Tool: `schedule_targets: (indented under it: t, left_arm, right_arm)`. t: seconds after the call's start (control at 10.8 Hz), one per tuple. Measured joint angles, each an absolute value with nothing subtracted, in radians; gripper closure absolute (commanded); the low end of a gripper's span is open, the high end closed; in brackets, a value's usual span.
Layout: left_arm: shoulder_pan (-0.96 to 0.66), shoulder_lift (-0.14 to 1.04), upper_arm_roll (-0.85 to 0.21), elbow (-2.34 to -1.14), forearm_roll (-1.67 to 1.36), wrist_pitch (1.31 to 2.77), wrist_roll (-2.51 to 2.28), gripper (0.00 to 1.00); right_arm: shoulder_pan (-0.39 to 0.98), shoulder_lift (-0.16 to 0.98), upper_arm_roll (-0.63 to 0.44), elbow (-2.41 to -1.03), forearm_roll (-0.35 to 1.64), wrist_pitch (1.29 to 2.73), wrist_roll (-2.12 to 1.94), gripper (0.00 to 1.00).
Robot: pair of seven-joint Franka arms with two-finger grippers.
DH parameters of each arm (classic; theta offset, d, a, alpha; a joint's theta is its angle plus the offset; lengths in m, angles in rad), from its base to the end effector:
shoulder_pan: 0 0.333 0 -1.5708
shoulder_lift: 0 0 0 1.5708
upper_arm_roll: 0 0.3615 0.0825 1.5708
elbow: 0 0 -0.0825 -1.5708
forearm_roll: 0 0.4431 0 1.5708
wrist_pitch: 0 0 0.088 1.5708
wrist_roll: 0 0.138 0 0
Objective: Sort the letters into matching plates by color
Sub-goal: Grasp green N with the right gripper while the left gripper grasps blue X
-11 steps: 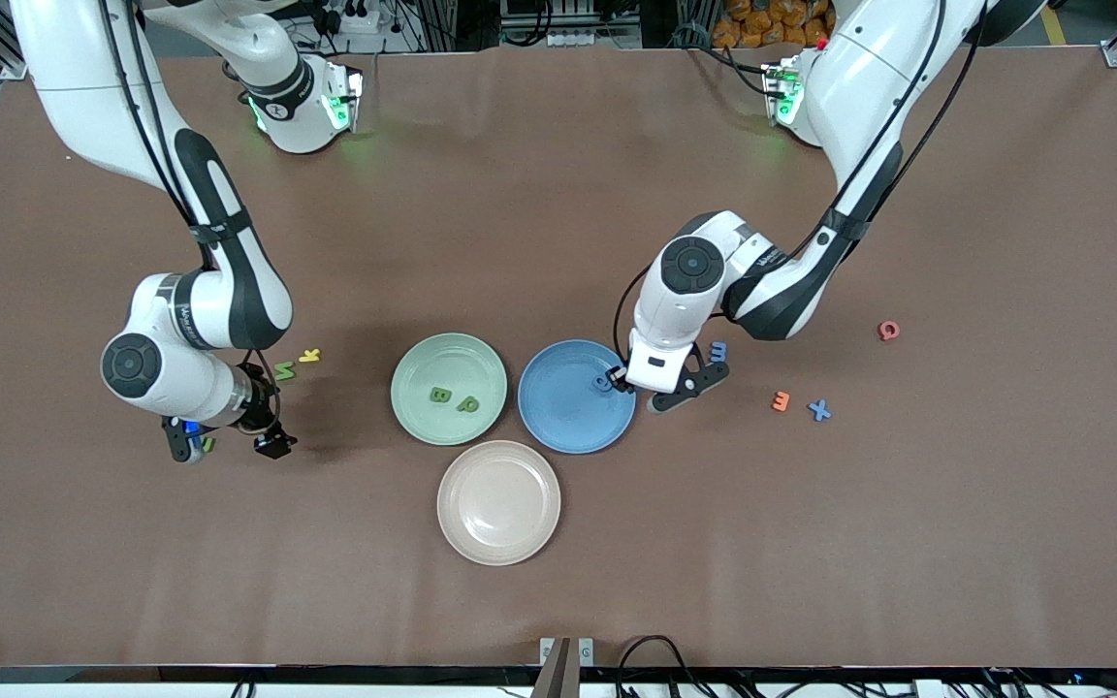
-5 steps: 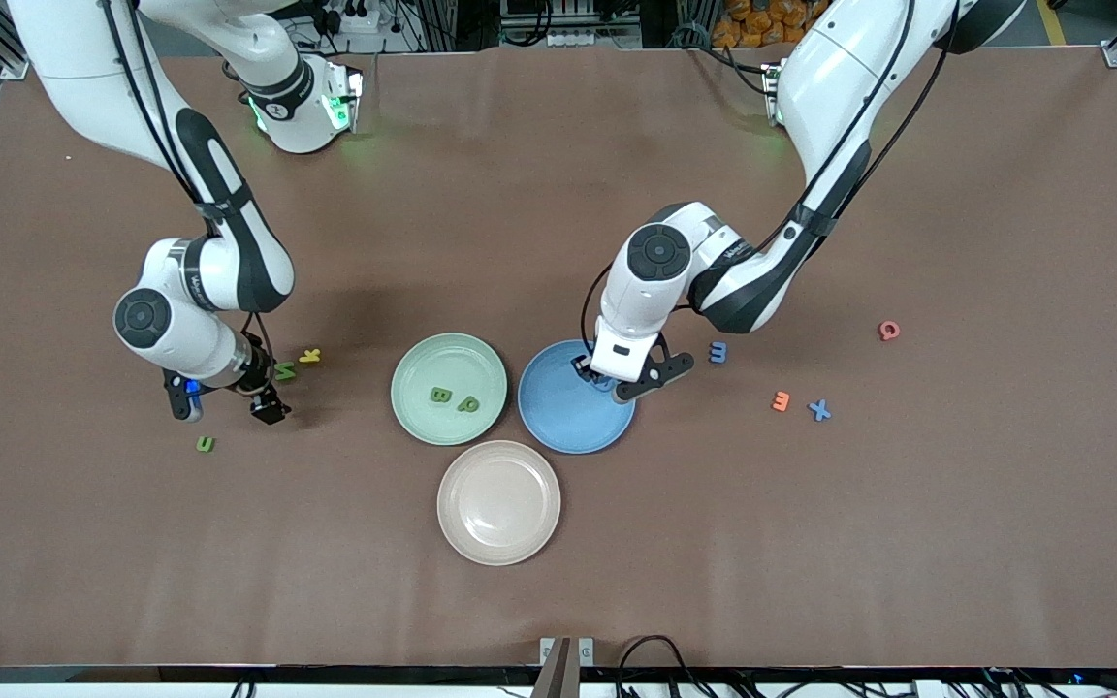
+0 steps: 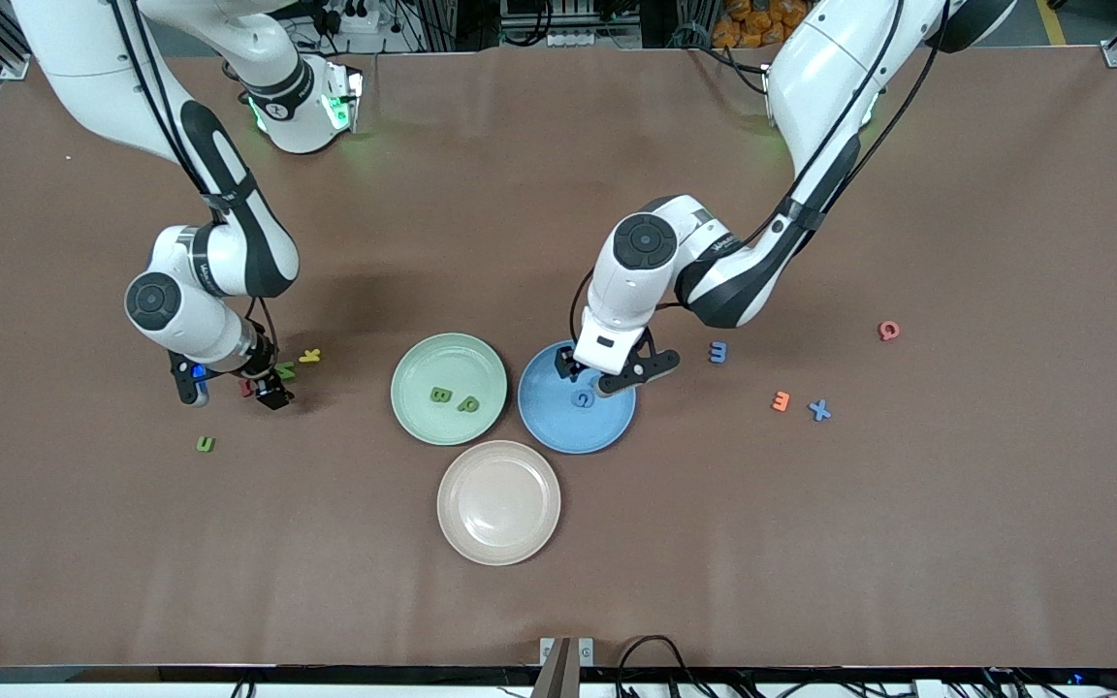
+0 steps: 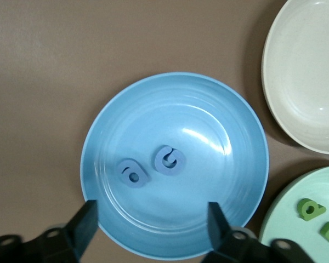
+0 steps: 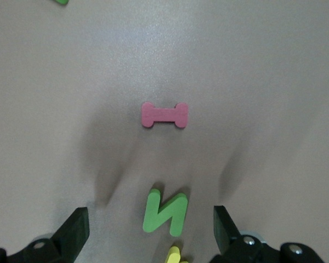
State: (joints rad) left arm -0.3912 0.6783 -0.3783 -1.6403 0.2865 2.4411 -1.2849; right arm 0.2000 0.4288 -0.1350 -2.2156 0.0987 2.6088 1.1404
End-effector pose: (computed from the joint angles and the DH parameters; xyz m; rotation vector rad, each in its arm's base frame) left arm 0.5895 -0.5129 0.2255 2.9111 0.6039 0.1084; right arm 0.5920 0.0342 0.1387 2.6171 -1.6960 -0.0316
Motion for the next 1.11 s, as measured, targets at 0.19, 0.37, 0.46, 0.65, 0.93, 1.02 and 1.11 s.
schedule_targets:
  t: [0.19, 0.37, 0.46, 0.65, 0.93, 1.02, 1.11]
  left_arm:
    - [-0.374, 0.678, -0.364, -1.64, 0.287, 2.438, -1.223, 0.0]
    - [-0.323, 0.68, -0.358, -1.642, 0.287, 2.422, -1.144, 0.0]
    - [-0.29, 0.68, -0.358, -1.642, 0.288, 2.394, -1.09, 0.0]
    - [-0.226, 0.68, -0.358, -1.643, 0.288, 2.32, -0.971, 0.0]
    - [-0.155, 0.679, -0.359, -1.651, 0.288, 2.279, -0.882, 0.0]
    - [-0.137, 0.675, -0.359, -1.66, 0.288, 2.276, -0.868, 0.0]
    - [-0.12, 0.67, -0.359, -1.672, 0.289, 2.275, -0.865, 0.0]
  right_arm:
    - [0.2, 0.429, -0.135, -2.224, 0.099, 2.616, 1.124, 0.26]
    - [0.201, 0.428, -0.134, -2.233, 0.099, 2.641, 1.12, 0.45]
    - [0.201, 0.428, -0.133, -2.239, 0.098, 2.653, 1.118, 0.49]
    - [0.201, 0.428, -0.133, -2.244, 0.098, 2.658, 1.098, 0.69]
    - [0.201, 0.427, -0.133, -2.245, 0.098, 2.66, 1.084, 0.83]
    - [0.201, 0.427, -0.133, -2.245, 0.098, 2.66, 1.08, 0.84]
    - [0.201, 0.426, -0.133, -2.245, 0.098, 2.658, 1.057, 0.84]
